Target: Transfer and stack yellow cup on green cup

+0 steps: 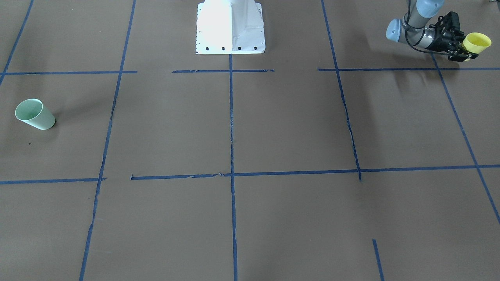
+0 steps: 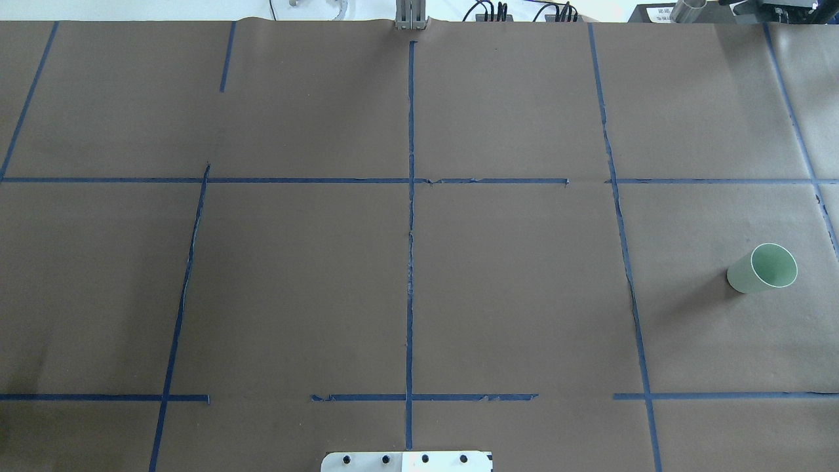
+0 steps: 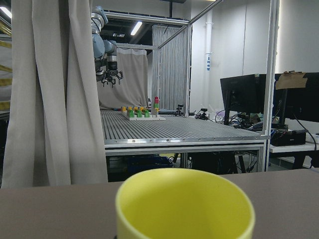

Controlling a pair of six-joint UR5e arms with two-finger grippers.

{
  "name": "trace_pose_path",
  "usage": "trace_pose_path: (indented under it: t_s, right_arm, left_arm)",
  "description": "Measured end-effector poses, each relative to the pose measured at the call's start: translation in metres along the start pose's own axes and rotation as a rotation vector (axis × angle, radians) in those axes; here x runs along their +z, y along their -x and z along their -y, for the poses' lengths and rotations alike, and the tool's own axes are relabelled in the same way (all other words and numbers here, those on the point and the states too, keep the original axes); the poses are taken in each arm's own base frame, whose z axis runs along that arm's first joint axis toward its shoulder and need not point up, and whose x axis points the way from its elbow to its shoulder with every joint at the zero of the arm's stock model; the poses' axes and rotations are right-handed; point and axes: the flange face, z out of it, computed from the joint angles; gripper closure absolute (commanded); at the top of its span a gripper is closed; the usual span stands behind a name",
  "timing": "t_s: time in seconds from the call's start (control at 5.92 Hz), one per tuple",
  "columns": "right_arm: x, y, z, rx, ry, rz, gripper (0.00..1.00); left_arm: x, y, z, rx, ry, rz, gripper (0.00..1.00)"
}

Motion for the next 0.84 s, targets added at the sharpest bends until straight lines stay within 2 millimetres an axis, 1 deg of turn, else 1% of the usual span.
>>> trace_pose_path:
  t_s: [0.17, 0.34, 0.51, 0.68, 0.84]
  right_arm:
    - [0.000, 0.000, 0.000, 0.001, 0.000, 0.000, 0.00]
    - [0.000, 0.000, 0.000, 0.002, 0.001, 0.001, 0.00]
    - [0.001, 0.000, 0.000, 0.003, 0.002, 0.001, 0.00]
    - [0.001, 0.000, 0.000, 0.003, 0.003, 0.002, 0.00]
    - [0.001, 0.000, 0.000, 0.003, 0.003, 0.002, 0.00]
  left_arm:
    - [0.013, -0.006, 0.007, 0.023, -0.019, -0.017, 0.39]
    - [0.026, -0.024, 0.015, 0.033, -0.024, -0.043, 0.39]
    - [0.041, -0.050, 0.026, 0.034, -0.021, -0.067, 0.39]
    - [0.059, -0.080, 0.045, 0.039, -0.022, -0.085, 0.39]
    - [0.071, -0.114, 0.066, 0.047, -0.014, -0.105, 0.41]
